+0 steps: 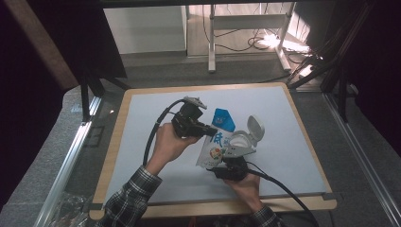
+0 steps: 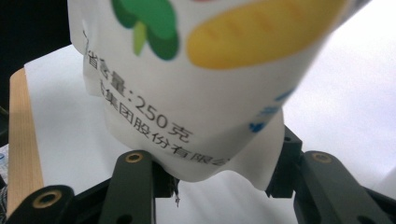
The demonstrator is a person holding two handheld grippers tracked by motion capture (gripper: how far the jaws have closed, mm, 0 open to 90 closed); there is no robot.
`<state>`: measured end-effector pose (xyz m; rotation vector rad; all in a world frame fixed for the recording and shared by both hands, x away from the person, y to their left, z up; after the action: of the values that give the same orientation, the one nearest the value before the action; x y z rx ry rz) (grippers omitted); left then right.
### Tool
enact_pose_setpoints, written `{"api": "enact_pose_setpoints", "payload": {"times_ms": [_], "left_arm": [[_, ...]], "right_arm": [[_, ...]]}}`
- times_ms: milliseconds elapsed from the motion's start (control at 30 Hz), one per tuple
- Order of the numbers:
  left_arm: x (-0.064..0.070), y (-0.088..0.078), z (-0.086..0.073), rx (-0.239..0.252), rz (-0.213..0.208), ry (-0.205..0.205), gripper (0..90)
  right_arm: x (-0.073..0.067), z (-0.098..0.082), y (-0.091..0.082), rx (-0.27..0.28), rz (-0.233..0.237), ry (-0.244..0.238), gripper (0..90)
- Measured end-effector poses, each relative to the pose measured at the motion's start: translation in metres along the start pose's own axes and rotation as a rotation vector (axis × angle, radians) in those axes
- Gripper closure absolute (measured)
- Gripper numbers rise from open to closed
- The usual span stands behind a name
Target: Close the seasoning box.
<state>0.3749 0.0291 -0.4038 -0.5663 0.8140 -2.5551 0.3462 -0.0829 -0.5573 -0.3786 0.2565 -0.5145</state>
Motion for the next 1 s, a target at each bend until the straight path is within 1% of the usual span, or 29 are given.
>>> {"api": "enact_pose_setpoints", "payload": {"times_ms": [100,200,300,400,467,533,733,767,900,933,1000], "left_arm": [[0.0,-0.002,-0.002,-0.007,-0.003,0.006,87.9],[-0.002,-0.004,-0.005,-0.01,-0.004,0.005,87.9],[-0.004,-0.007,-0.008,-0.012,0.001,0.005,88.0],[-0.006,-0.009,-0.011,-0.003,0.014,0.011,88.7],[-0.007,-0.01,-0.012,0.006,0.021,0.003,89.1],[-0.008,-0.01,-0.013,0.015,0.028,0.004,89.4],[-0.009,-0.013,-0.014,0.038,0.039,0.012,89.7],[-0.009,-0.014,-0.014,0.043,0.04,0.007,89.7],[-0.012,-0.016,-0.016,0.059,0.055,0.004,89.7],[-0.013,-0.017,-0.016,0.058,0.062,0.004,89.8],[-0.015,-0.018,-0.018,0.056,0.086,0.006,89.8]], "right_arm": [[0.002,-0.001,0.001,-0.001,-0.002,-0.003,55.6],[0.002,-0.002,0.0,-0.005,-0.005,0.007,55.7],[0.004,-0.003,0.001,-0.006,-0.012,-0.001,55.6],[0.005,-0.003,0.001,-0.009,-0.013,0.0,55.4],[0.006,-0.003,0.001,-0.008,-0.011,0.002,55.2],[0.006,-0.003,0.001,-0.007,-0.008,0.003,54.7],[0.005,-0.005,0.001,-0.019,0.009,-0.004,53.0],[0.006,-0.005,0.002,-0.022,0.01,-0.007,52.7],[0.005,-0.006,0.002,-0.036,0.016,-0.009,51.3],[0.004,-0.006,0.001,-0.042,0.02,0.001,51.2],[0.005,-0.007,0.001,-0.047,0.019,-0.01,50.8]]}}
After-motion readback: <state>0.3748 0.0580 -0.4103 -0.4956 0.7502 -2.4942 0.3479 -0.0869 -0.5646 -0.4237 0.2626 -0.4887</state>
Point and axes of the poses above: each handheld gripper's, and its own axes: y roughly forward along the jaws, z roughly out of its top, x roughly to its right, the point moved 6 cm from there along y, roughly forward along the jaws, and after that the axes turned 5 degrees about x, right-handed, at the moved point
